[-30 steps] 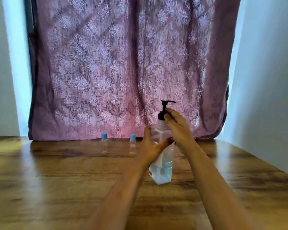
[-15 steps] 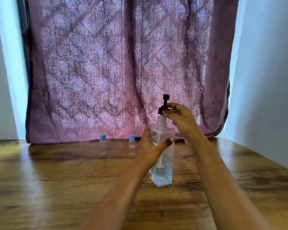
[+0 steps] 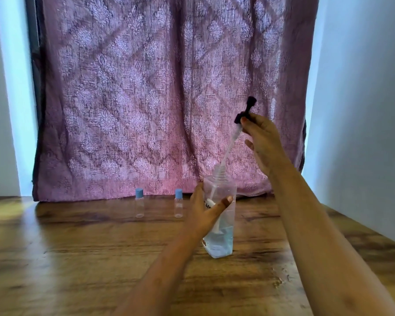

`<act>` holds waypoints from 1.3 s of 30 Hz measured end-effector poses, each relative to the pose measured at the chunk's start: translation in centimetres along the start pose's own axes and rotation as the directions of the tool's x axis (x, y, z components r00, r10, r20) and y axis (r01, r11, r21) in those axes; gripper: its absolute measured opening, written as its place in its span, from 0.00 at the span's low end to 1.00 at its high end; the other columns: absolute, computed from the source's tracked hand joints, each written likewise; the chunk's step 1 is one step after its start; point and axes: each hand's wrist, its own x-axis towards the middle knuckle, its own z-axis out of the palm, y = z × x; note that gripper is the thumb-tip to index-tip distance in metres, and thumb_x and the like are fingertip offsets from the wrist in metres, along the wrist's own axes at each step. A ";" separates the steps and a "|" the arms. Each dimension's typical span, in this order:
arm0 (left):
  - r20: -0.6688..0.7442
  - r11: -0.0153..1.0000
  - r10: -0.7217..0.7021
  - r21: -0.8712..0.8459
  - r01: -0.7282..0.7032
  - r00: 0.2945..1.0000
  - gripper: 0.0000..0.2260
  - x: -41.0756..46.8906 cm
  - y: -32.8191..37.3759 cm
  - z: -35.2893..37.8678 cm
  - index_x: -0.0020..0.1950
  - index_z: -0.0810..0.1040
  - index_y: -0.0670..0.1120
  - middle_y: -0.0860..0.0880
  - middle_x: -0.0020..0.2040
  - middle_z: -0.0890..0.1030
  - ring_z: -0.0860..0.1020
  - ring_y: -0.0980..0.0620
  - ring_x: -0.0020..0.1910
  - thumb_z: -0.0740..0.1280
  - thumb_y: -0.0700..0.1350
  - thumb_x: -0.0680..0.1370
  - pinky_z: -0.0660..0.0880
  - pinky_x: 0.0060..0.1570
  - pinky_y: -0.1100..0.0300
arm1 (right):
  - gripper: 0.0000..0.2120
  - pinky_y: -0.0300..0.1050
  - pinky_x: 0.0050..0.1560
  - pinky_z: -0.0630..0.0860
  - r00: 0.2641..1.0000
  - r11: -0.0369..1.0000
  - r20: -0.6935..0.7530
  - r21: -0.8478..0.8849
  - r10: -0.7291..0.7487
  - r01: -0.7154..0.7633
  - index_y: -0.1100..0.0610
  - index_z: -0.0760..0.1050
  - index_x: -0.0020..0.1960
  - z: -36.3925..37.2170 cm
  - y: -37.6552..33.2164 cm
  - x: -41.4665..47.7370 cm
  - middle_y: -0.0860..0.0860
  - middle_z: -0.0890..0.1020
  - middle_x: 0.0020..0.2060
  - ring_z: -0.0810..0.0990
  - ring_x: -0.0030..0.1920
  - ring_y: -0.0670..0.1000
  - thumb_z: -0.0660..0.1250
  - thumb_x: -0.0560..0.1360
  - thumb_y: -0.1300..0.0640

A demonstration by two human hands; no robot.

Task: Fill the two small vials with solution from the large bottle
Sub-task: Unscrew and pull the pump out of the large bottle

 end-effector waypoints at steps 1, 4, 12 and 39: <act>-0.011 1.000 0.009 0.012 -0.009 1.000 0.41 0.0 0.0 -0.1 0.65 0.68 0.53 0.52 0.62 0.77 0.77 0.51 0.59 0.67 0.74 0.59 0.76 0.59 0.47 | 0.07 0.38 0.46 0.67 1.000 0.999 -0.023 0.032 -0.004 0.005 0.50 0.77 0.48 -0.2 0.0 0.2 0.45 0.80 0.46 0.76 0.50 0.42 0.62 0.78 0.60; -0.033 1.000 0.012 0.028 -0.011 0.999 0.44 0.1 0.0 -0.4 0.67 0.67 0.50 0.50 0.63 0.76 0.76 0.49 0.60 0.67 0.74 0.58 0.77 0.58 0.47 | 0.07 0.42 0.46 0.66 0.994 0.989 -0.104 0.143 0.045 -0.030 0.49 0.78 0.45 -1.2 0.7 0.3 0.44 0.80 0.44 0.75 0.48 0.43 0.63 0.78 0.58; -0.020 0.998 0.037 0.046 -0.036 0.999 0.35 0.3 -0.3 -0.6 0.64 0.69 0.51 0.52 0.61 0.77 0.76 0.52 0.58 0.70 0.68 0.63 0.76 0.58 0.49 | 0.05 0.43 0.46 0.65 0.955 0.933 -0.230 0.345 0.189 -0.102 0.51 0.77 0.43 -2.3 1.7 0.1 0.46 0.79 0.41 0.74 0.45 0.44 0.65 0.76 0.58; -0.082 0.999 0.012 0.034 -0.009 0.997 0.34 -0.6 0.7 -1.0 0.70 0.65 0.48 0.53 0.59 0.72 0.74 0.50 0.58 0.73 0.56 0.69 0.75 0.57 0.53 | 0.08 0.40 0.38 0.66 0.878 0.861 -0.381 0.504 0.290 -0.065 0.52 0.74 0.39 -3.3 -3.6 0.3 0.47 0.77 0.35 0.72 0.36 0.43 0.64 0.77 0.59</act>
